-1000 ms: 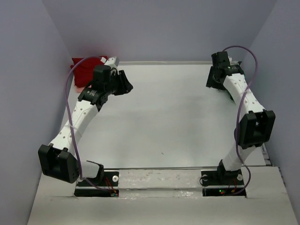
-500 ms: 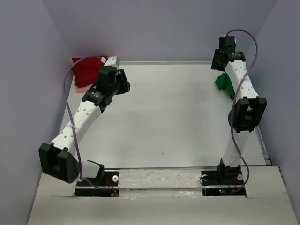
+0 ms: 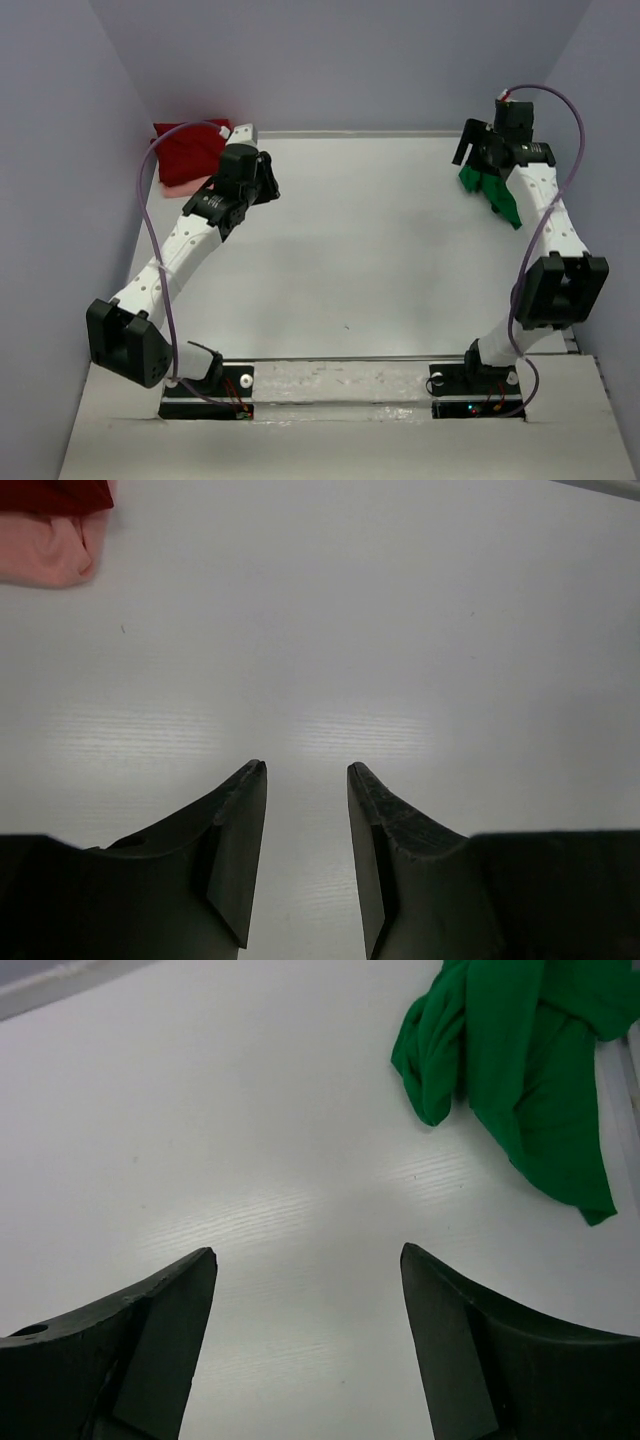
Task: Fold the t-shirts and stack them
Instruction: Neatly place the folded tshirt to the corner
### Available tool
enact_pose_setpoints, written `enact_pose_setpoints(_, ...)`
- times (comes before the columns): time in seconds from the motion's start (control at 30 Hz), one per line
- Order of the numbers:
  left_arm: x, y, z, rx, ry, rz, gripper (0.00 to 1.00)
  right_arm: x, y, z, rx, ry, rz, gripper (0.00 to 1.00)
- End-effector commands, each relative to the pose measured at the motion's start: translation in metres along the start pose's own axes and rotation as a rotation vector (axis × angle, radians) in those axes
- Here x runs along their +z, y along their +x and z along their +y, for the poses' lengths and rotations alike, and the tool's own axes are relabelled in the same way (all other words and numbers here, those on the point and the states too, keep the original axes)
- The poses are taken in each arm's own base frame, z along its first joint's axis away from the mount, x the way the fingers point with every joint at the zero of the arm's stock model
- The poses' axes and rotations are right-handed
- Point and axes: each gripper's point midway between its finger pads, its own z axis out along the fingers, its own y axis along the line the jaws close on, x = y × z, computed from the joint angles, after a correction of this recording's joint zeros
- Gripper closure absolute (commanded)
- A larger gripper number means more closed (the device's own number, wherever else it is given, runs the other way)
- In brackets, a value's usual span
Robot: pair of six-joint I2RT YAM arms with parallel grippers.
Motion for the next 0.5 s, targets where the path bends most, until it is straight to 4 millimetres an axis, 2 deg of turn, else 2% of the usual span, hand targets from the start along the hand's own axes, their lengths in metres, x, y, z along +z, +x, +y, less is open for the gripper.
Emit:
enact_pose_setpoints(0.0,-0.023,-0.025,-0.012,0.005,0.008,-0.099,0.52,-0.082,-0.055,0.02,0.028,-0.131,-0.294,0.18)
enact_pose_setpoints(0.07,-0.028,-0.024,-0.02,0.011,0.036,-0.106,0.52,-0.103,-0.053,0.017,0.042,-0.137,-0.333,0.12)
enact_pose_setpoints(0.17,-0.03,-0.019,-0.033,0.022,0.066,-0.098,0.52,-0.121,-0.049,0.007,0.076,-0.107,-0.37,0.04)
enact_pose_setpoints(0.47,-0.037,0.002,-0.056,0.083,0.081,-0.087,0.53,-0.159,-0.021,0.002,0.098,-0.149,-0.422,0.0)
